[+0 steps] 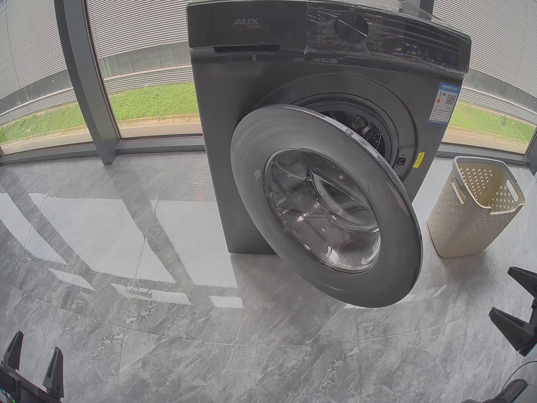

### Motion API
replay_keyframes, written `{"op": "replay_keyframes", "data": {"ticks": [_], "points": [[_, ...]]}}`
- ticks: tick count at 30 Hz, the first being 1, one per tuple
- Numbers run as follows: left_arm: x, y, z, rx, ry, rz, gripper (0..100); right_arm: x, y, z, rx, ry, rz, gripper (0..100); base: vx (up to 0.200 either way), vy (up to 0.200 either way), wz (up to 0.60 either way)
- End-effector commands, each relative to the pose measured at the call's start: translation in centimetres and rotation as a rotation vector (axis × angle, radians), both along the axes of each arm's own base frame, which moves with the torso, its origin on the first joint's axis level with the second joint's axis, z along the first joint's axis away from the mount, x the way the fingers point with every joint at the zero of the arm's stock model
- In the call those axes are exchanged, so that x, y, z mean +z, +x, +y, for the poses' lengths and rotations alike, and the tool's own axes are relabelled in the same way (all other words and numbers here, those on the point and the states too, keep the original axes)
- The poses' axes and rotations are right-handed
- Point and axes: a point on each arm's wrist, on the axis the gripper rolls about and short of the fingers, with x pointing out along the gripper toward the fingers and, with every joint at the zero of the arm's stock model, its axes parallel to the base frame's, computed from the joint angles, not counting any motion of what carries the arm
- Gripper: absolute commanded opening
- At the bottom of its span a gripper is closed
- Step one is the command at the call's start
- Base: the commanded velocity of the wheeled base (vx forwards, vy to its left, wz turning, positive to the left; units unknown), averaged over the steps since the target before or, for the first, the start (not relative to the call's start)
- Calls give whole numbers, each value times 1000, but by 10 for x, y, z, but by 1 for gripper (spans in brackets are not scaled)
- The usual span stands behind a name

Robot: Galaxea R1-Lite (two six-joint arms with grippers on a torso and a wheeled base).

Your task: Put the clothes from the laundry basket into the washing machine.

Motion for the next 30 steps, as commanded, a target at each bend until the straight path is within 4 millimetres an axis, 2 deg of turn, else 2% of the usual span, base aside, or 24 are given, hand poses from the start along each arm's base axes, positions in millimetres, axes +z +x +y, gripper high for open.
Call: {"op": "replay_keyframes", "data": {"ticks": [1, 4, 8, 9, 12, 15, 19, 21, 24, 30], "points": [[-5, 0, 0, -1, -1, 4, 100, -28, 88, 29, 197, -40, 306, 100, 0, 0, 0], [-5, 0, 0, -1, -1, 4, 100, -28, 108, 35, 198, -40, 315, 100, 0, 0, 0], [-5, 0, 0, -1, -1, 4, 100, -30, 122, 39, 192, -44, 307, 100, 0, 0, 0], [-5, 0, 0, -1, -1, 4, 100, -33, 133, 42, 157, -52, 311, 100, 0, 0, 0], [-5, 0, 0, -1, 0, 4, 100, -36, 143, 46, 127, -60, 305, 100, 0, 0, 0], [-5, 0, 0, -1, 0, 4, 100, -38, 164, 50, 51, -61, 257, 100, 0, 0, 0], [-5, 0, 0, -1, 0, 3, 100, -36, 177, 48, -33, -53, 214, 100, 0, 0, 0], [-5, 0, 0, -1, 0, 4, 100, -31, 189, 34, -145, -41, 147, 100, 0, 0, 0], [-5, 0, 0, -1, 0, 4, 100, -27, 191, 23, -196, -37, 96, 100, 0, 0, 0], [-5, 0, 0, -1, 0, 4, 100, -24, 194, -21, -384, -63, 66, 100, 0, 0, 0]]}}
